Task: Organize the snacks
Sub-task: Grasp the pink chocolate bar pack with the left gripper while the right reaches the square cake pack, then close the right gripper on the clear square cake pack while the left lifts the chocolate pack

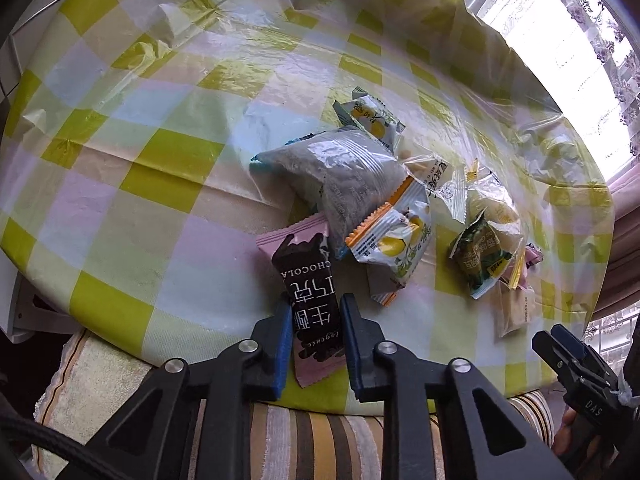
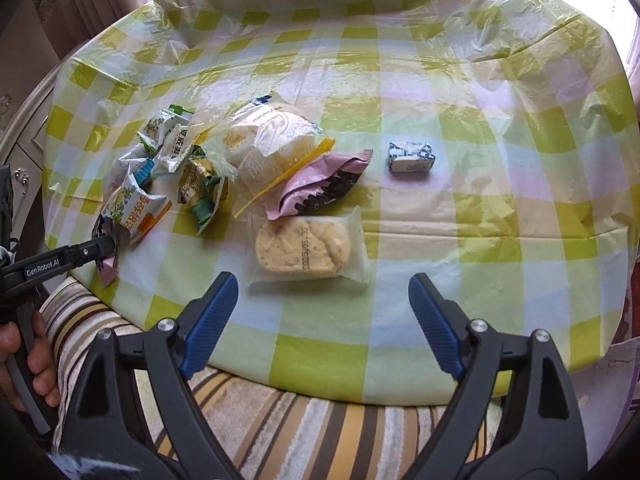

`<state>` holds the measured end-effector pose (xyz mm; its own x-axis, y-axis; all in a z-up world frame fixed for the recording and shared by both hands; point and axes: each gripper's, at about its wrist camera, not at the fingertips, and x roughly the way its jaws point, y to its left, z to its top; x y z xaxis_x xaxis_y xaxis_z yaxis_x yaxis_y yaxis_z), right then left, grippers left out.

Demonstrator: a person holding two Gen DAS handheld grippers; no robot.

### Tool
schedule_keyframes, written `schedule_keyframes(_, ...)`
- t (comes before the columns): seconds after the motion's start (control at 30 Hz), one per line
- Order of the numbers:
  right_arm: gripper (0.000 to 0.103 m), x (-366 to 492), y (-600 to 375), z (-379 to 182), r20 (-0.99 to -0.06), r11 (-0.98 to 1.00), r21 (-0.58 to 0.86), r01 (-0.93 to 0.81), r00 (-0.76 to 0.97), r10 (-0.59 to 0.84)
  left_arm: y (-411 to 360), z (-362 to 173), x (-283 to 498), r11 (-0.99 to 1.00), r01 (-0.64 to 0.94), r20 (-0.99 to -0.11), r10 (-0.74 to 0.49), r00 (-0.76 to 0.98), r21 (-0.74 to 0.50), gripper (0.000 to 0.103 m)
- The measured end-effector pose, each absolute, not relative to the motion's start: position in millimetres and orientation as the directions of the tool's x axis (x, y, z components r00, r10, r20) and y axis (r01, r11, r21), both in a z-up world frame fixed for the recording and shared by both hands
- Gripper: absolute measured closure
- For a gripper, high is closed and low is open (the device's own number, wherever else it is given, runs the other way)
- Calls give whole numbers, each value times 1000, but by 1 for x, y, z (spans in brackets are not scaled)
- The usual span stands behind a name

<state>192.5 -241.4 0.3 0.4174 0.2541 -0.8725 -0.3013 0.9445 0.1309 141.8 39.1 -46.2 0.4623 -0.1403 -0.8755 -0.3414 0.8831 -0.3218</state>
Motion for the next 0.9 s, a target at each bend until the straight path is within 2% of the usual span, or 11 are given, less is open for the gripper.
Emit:
schedule_keyframes(0.53,14,223,-204,-27,-914,938,62,-340,357,190,51,-32,113,845,-386,-821,-102,562,-369,83)
schedule_keyframes(0.6,23,224,-204,-28,-915,942,39,-334,366,168,49,-30,113,849,-380,-818,-100,567,-368,83)
schedule_keyframes(0.9,36,220,-206,-24,-906,938,45,-343,382,184,48,-20,112,856,-369,-806,-88,586,-362,83)
